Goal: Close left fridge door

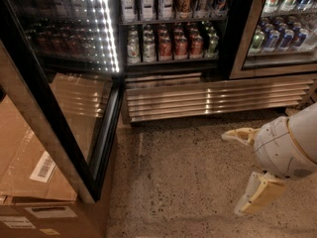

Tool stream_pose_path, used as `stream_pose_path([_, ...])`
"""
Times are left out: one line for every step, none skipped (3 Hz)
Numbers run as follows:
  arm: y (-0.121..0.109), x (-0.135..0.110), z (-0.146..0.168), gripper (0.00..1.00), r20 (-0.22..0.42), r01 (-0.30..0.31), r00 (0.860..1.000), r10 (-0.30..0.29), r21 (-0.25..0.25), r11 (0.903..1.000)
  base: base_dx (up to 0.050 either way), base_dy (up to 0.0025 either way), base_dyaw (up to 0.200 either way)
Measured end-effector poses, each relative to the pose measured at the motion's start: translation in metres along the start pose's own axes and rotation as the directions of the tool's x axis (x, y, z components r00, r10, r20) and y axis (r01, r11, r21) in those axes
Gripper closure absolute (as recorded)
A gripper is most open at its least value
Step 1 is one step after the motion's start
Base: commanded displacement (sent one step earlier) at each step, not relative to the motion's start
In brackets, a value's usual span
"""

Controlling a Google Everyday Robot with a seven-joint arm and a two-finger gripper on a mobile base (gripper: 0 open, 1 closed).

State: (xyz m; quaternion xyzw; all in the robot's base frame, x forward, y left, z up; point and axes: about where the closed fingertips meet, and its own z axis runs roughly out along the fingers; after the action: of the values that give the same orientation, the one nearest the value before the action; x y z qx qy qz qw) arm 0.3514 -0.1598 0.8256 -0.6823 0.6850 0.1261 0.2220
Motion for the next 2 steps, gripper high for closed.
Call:
stream_pose_path([0.0,0.0,0.0,0.42,0.0,0.0,1.0,0.0,0.0,1.0,0.0,0.0,0.0])
stream_pose_path([0.0,0.0,0.0,0.65,0.0,0.0,1.0,0.0,0.0,1.0,0.0,0.0,0.0])
